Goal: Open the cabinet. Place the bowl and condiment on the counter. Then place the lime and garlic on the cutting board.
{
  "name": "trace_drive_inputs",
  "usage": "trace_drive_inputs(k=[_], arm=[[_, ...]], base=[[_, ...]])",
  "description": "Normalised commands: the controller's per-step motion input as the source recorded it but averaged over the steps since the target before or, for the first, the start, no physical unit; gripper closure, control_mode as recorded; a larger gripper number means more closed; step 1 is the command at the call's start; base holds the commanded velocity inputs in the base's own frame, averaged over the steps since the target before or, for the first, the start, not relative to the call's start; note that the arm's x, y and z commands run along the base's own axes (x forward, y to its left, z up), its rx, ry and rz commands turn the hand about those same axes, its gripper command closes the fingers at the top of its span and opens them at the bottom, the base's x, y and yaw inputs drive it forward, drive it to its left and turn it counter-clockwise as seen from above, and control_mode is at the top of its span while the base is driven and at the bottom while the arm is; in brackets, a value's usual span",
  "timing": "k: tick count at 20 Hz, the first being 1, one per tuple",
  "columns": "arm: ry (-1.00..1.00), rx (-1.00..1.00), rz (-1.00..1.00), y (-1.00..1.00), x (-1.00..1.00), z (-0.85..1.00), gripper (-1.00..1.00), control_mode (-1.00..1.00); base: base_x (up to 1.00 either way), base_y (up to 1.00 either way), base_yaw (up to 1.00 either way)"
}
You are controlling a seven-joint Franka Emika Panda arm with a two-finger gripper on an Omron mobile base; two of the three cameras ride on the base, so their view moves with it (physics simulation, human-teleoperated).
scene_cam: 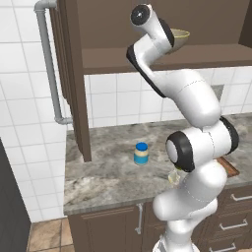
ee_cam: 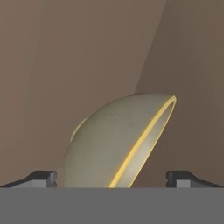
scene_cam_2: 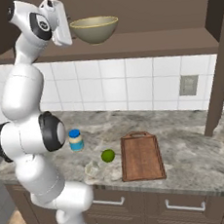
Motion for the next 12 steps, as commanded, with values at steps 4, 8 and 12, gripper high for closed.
trace_drive_inputs(k=[4,8,12], arm=[[-0.04,0.0,-0.06,-0.1,0.34,0.0,-1.0,-1.0],[-0.02,0.0,-0.06,-0.15,0.11,-0.06,-1.0,-1.0],[0.0,0.0,-0.06,-0.18,0.2,-0.05,-1.0,-1.0]], base=[[0.0,0.0,0.0],[0.0,0.0,0.0],[0.0,0.0,0.0]])
